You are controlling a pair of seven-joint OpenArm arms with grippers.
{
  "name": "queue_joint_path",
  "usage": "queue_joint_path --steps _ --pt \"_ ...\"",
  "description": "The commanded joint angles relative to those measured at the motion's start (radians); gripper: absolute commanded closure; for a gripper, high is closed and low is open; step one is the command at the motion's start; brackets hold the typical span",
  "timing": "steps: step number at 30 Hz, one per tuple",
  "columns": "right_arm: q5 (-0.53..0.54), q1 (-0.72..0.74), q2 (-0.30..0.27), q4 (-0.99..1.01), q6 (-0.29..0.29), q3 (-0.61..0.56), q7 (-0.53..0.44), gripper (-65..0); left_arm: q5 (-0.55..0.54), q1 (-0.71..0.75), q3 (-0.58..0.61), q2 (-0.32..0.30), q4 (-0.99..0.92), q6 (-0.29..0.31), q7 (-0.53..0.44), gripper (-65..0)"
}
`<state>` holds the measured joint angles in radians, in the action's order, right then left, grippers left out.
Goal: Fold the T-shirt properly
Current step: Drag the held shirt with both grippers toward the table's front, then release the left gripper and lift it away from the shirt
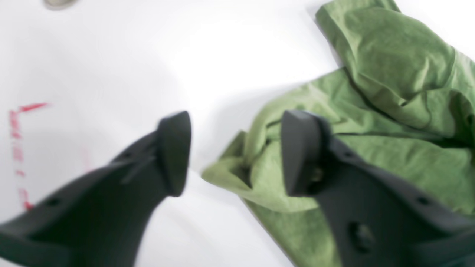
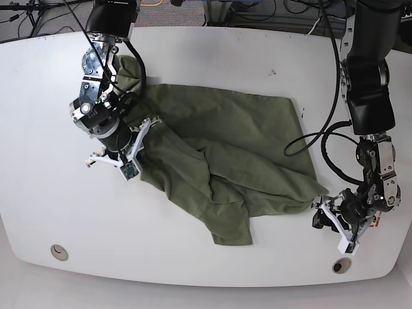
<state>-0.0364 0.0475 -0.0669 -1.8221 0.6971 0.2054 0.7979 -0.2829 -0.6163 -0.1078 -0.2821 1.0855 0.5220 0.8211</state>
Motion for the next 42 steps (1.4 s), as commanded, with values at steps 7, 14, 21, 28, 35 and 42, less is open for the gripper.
queue_joint_path --steps 7,14,21,28,35,42 --pt "0.028 0.208 -0.037 0.0 0.001 -0.027 -0.001 -0.2 -0.024 -0.06 -0.043 -0.005 0.271 0.011 0.053 -12.3" --pt "0.014 0.28 -0.026 0.01 0.001 -0.066 -0.002 -0.8 -0.042 -0.051 -0.014 0.004 0.396 0.007 0.132 -23.3" --pt "0.013 0.259 -0.018 0.012 0.001 -0.09 -0.002 -3.6 -0.057 -0.016 0.009 -0.003 0.417 -0.001 0.107 -30.8" --pt "0.005 0.197 -0.021 -0.002 0.001 -0.107 -0.015 -14.8 -0.085 0.071 0.009 -0.015 0.44 0.002 0.1 -40.3" --pt "0.011 0.135 -0.051 -0.036 0.001 -0.088 -0.016 -12.4 -0.101 0.136 -0.01 0.007 0.434 0.01 0.127 -41.7" --pt "0.008 0.103 -0.068 -0.061 0.001 -0.089 -0.019 -8.5 -0.113 0.194 -0.011 0.049 0.389 0.014 0.124 -41.5"
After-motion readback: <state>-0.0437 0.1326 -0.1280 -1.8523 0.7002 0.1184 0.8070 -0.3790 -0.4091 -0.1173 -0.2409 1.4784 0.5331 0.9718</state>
